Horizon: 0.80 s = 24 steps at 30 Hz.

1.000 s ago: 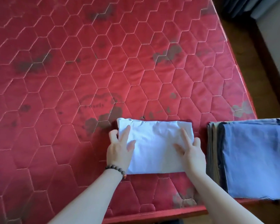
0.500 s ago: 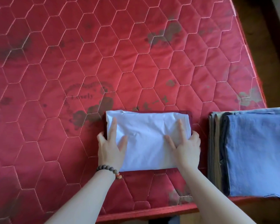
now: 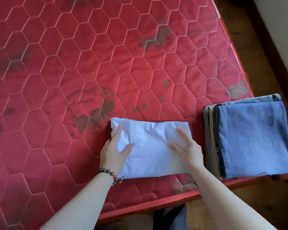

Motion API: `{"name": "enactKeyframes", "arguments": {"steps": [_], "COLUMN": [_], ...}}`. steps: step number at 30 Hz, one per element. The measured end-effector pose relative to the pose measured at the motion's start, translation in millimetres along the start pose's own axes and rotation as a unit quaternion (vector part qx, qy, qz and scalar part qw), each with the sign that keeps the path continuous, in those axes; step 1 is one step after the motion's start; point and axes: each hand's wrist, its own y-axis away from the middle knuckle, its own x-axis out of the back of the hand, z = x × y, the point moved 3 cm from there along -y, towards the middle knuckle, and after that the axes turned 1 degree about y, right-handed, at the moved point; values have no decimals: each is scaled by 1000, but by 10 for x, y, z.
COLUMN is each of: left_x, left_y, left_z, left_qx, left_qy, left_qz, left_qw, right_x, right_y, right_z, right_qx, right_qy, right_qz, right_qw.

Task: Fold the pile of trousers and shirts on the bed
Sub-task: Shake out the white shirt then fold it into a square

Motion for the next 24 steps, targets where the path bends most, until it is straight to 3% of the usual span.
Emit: {"name": "enactKeyframes", "arguments": {"steps": [6, 14, 19, 24], "left_x": [183, -321, -1054, -1724], "left_y": [186, 793, 1195, 1361], "left_z": [452, 1797, 2465, 2653], "left_qx": [-68, -145, -133, -86], "left_qy": [0, 17, 47, 68], "left_qz": [2, -18, 20, 60], "left_qw": [998, 989, 990, 992], "right_x": [401, 1862, 2746, 3147], "right_y": [452, 756, 461, 74], "right_z": [-57, 373, 869, 1194], "right_qx": [25, 40, 54, 104], "right_qy": [0, -10, 22, 47], "right_qz": [76, 150, 169, 140], "right_qw": [997, 988, 984, 984]}}
